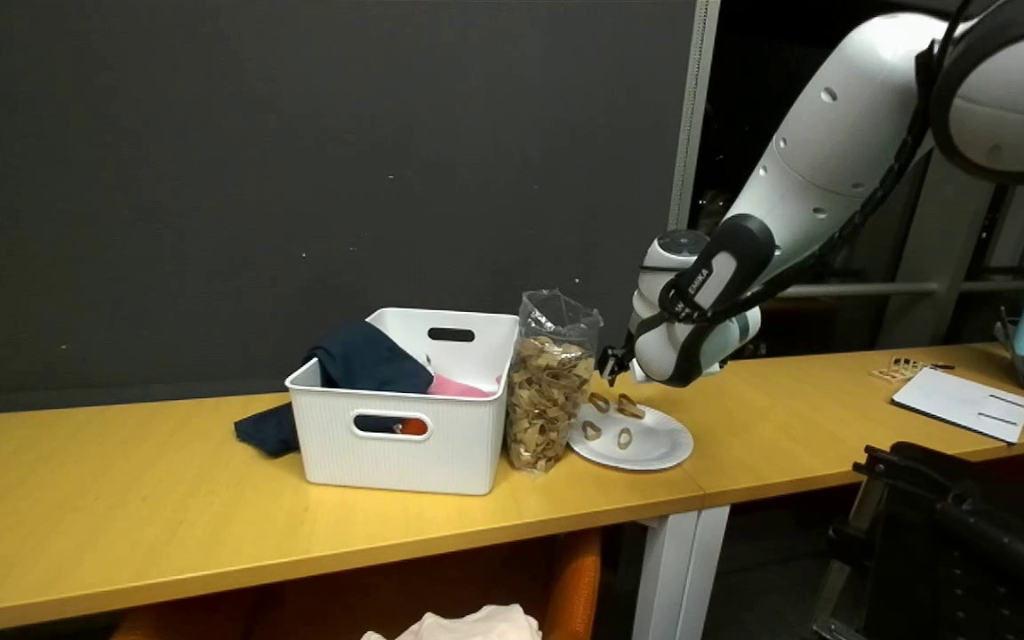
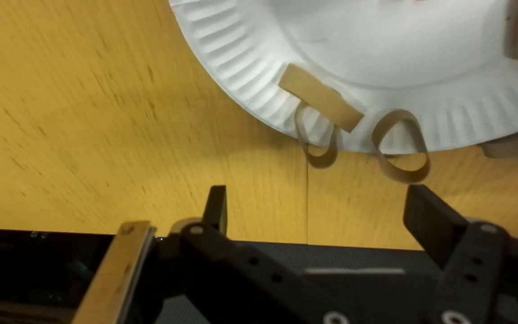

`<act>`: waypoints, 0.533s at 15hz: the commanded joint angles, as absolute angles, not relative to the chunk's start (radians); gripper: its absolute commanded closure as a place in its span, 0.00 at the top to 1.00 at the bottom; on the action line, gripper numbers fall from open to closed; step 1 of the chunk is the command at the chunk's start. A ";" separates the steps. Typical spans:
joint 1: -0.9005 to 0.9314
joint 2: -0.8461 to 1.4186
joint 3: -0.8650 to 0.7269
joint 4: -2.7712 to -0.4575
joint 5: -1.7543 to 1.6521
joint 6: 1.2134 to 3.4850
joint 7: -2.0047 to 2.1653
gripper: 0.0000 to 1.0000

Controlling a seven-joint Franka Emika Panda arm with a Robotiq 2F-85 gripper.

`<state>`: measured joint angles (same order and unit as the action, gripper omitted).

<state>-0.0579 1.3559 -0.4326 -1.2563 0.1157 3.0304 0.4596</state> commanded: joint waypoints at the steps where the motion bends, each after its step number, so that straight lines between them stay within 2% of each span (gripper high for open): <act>1: -0.095 1.476 -0.440 -1.066 0.138 2.962 0.464 1.00; 5: -0.119 1.543 -0.437 -0.953 0.117 2.915 0.479 1.00; 6: -0.116 1.485 -0.414 -1.034 0.075 2.945 0.488 1.00; 8: -0.104 1.490 -0.424 -1.026 0.105 2.939 0.468 1.00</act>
